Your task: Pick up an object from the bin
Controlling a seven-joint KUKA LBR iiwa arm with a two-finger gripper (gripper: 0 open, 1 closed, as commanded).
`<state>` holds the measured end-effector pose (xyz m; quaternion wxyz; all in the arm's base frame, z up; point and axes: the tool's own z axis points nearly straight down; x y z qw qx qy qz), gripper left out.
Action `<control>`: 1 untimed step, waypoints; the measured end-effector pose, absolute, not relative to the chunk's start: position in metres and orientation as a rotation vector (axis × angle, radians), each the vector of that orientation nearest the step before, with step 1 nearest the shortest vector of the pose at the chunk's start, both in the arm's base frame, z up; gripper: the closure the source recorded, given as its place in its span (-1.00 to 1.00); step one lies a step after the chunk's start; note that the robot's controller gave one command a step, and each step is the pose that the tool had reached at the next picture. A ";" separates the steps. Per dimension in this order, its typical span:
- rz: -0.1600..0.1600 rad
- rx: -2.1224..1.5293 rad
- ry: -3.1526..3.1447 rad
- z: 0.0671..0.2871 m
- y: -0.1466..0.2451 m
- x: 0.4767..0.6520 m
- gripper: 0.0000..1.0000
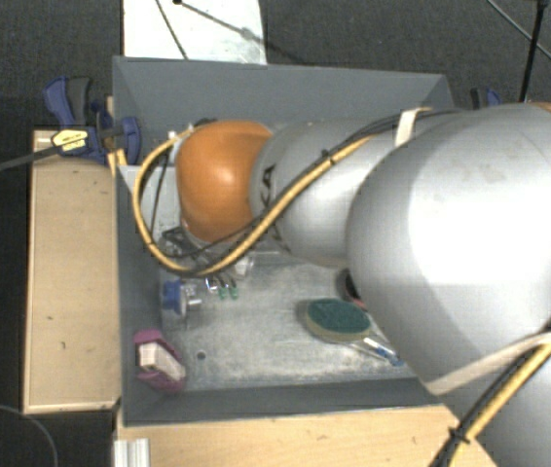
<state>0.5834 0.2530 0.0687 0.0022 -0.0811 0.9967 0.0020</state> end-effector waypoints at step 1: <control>0.000 -0.242 3.129 0.071 0.248 0.584 1.00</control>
Offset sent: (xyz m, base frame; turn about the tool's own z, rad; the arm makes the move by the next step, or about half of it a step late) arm 0.0000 0.0000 0.0000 0.0000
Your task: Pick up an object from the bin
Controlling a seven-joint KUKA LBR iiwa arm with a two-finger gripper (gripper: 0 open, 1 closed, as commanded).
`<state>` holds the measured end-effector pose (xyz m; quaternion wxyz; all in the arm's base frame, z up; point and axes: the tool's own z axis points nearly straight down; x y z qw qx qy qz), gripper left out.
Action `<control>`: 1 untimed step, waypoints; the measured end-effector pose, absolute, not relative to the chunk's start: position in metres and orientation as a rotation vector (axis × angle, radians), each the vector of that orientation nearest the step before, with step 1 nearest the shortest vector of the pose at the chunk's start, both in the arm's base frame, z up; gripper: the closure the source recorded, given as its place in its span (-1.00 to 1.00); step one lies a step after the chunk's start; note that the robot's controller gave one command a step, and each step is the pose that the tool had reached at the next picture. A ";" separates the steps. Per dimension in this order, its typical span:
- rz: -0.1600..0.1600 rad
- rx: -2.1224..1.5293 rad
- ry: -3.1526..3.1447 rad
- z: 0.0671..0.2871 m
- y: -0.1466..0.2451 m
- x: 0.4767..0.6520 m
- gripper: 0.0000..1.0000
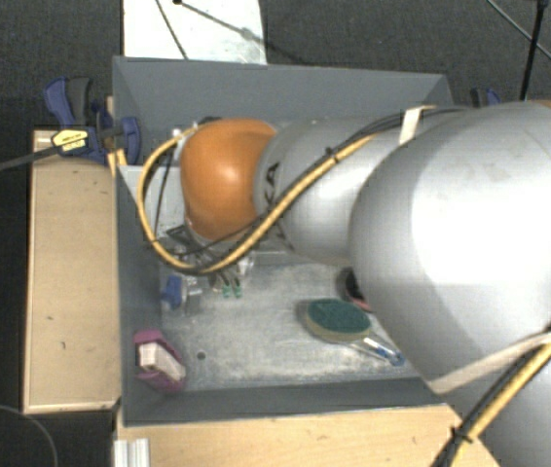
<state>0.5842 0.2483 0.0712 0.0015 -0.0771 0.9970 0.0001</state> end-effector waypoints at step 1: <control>0.006 -0.286 3.116 0.197 0.243 0.595 1.00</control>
Offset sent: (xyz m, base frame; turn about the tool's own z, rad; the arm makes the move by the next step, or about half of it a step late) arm 0.0075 -0.0058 0.1192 -0.0313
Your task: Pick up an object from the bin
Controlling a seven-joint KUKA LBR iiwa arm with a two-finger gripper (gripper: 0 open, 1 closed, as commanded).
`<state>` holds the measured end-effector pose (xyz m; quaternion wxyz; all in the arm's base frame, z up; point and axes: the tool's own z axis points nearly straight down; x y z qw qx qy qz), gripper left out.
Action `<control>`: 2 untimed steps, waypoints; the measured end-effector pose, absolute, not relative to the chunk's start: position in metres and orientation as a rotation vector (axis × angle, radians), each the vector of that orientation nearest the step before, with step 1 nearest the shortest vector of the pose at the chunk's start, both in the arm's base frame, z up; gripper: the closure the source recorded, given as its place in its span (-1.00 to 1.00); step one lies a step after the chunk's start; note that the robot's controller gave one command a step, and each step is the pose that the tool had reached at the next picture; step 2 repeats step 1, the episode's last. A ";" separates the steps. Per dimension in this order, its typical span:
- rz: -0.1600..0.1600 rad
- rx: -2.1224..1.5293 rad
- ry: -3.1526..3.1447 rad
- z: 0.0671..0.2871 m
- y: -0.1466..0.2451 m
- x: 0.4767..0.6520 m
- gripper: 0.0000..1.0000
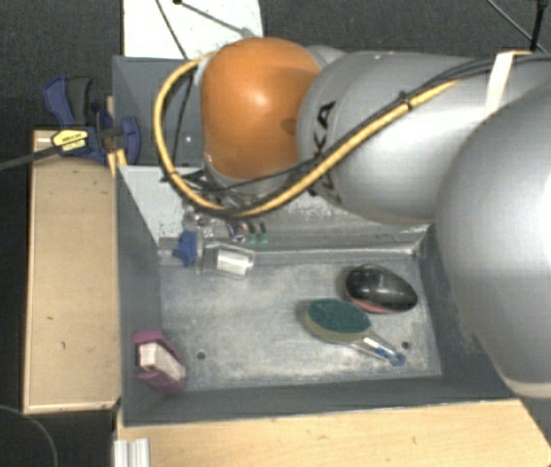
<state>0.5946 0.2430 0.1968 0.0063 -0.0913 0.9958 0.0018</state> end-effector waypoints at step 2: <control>0.001 -0.998 2.968 0.286 0.226 0.569 1.00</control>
Offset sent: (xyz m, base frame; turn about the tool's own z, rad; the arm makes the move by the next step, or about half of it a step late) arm -0.0274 -0.0170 0.0859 -0.4671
